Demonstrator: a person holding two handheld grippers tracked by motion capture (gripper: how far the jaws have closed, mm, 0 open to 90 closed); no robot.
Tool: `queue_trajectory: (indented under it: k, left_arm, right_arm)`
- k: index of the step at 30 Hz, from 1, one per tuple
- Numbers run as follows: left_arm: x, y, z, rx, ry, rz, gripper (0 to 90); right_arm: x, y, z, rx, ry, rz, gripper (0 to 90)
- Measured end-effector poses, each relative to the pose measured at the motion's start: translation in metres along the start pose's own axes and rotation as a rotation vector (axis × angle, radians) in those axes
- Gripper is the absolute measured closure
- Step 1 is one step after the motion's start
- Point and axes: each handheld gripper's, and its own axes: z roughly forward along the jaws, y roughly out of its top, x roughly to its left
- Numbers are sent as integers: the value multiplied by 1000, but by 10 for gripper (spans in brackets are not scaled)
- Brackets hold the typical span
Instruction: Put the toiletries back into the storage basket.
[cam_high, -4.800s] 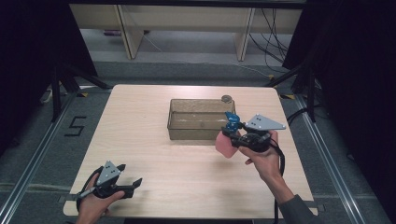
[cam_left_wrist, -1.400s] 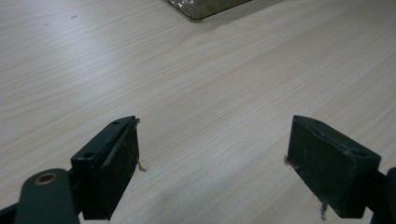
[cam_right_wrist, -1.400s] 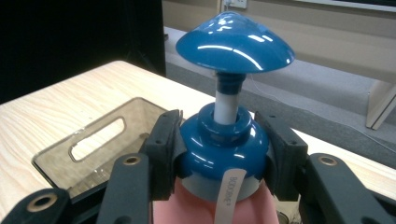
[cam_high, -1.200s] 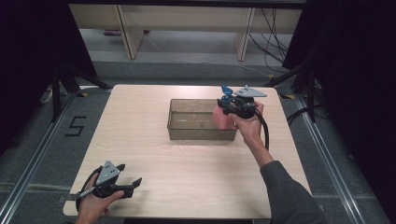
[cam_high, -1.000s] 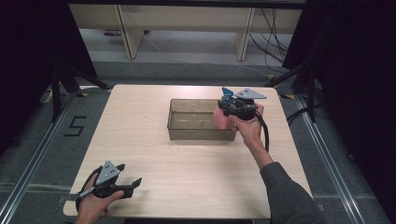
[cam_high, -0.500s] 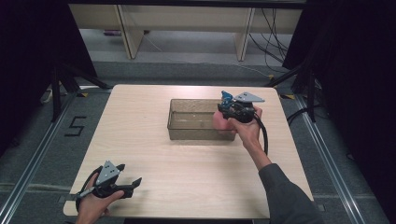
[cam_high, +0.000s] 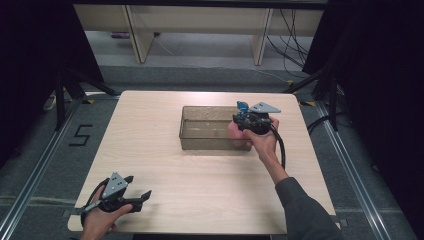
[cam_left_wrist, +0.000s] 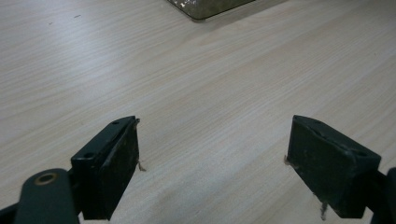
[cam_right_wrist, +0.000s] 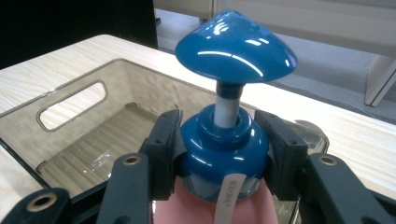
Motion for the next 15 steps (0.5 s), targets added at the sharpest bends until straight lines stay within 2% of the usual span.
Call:
queue_trajectory:
  k: [2,7,8,10,11,12,15]
  left_arm:
    - [0,0,0,0,0,1,163]
    - [0,0,0,0,0,0,163]
    - [0,0,0,0,0,1,163]
    - [0,0,0,-1,-1,2,163]
    - [0,0,0,-1,-2,2,163]
    - [0,0,0,0,-2,2,163]
    - [0,0,0,1,-2,1,163]
  right_arm:
    - [1,-2,0,9,-4,16,536]
    - [-1,-6,-1,10,-16,9,535]
    - [-1,-7,0,10,5,14,536]
    - [-3,-7,-1,11,-1,-3,535]
    - [-2,-7,-2,16,6,6,535]
    - [-3,-8,-1,2,2,-1,535]
    - [-1,-9,-2,1,1,23,534]
